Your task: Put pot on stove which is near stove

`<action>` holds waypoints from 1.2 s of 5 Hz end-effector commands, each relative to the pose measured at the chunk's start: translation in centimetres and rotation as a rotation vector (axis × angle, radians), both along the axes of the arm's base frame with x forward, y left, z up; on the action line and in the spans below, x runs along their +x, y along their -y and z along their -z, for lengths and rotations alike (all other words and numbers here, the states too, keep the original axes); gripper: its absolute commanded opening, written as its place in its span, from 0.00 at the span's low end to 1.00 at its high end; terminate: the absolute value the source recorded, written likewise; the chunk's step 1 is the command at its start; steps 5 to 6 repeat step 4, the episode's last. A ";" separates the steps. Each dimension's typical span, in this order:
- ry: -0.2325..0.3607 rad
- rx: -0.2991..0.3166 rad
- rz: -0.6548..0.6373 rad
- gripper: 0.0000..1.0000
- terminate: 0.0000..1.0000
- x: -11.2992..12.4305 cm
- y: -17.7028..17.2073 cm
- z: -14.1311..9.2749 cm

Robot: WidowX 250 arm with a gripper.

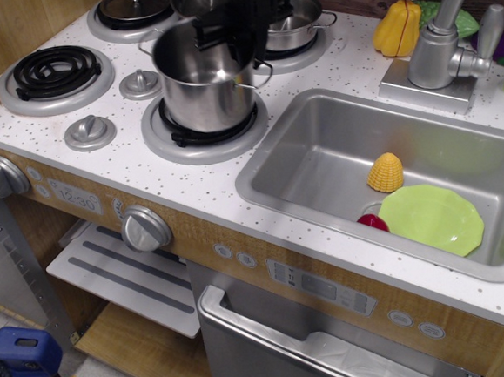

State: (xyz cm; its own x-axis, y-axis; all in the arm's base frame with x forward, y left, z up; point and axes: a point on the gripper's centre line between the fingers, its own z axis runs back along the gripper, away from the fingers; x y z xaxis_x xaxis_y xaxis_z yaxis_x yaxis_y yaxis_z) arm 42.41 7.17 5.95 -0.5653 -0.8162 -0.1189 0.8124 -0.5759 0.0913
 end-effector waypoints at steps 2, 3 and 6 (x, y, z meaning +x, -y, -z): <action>0.067 -0.011 0.065 1.00 0.00 1.3 -1.4 -1.7; 0.067 -0.011 0.065 1.00 0.00 1.3 -1.4 -1.7; 0.067 -0.011 0.065 1.00 1.00 1.3 -1.4 -1.7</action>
